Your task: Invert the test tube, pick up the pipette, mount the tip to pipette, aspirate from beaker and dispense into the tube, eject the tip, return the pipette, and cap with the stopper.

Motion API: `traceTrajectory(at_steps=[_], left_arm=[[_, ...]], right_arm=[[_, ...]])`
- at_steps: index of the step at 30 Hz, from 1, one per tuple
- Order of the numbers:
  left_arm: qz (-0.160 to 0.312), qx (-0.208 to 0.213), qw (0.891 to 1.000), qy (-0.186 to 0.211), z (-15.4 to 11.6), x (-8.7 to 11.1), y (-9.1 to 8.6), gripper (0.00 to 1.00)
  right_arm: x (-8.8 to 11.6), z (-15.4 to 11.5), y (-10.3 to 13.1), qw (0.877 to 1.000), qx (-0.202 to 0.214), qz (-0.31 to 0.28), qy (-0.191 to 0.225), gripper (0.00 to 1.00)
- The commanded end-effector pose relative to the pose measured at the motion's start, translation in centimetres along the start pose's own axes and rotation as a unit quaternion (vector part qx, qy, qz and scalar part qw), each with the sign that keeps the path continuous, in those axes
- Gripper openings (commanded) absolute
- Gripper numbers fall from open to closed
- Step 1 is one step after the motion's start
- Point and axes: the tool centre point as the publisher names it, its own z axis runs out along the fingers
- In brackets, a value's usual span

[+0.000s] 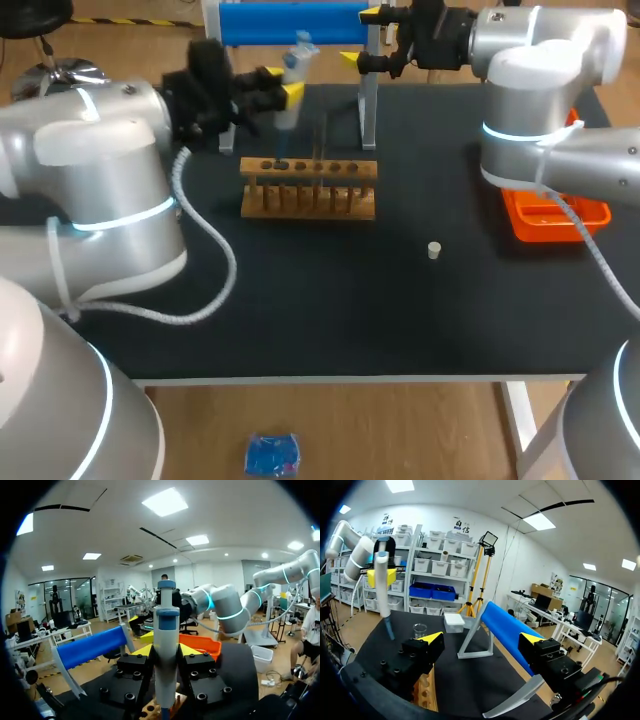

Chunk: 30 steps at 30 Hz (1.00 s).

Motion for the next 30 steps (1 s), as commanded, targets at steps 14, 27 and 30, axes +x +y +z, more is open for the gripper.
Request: traceTrajectory(at_steps=[14, 27, 30], left_arm=[[-0.015, -0.069, 0.997, 0.001, -2.8, -9.1, -0.8, 0.00], [-0.015, -0.069, 0.997, 0.001, -2.8, -9.1, -0.8, 0.00], [-0.015, -0.069, 0.997, 0.001, -2.8, -9.1, -0.8, 0.00]], right_arm=[[0.0, -0.1, 0.0, 1.000, 0.000, 0.000, 0.000, 1.00], [0.0, -0.1, 0.0, 1.000, 0.000, 0.000, 0.000, 1.00], [0.0, -0.1, 0.0, 1.000, 0.000, 0.000, 0.000, 1.00]])
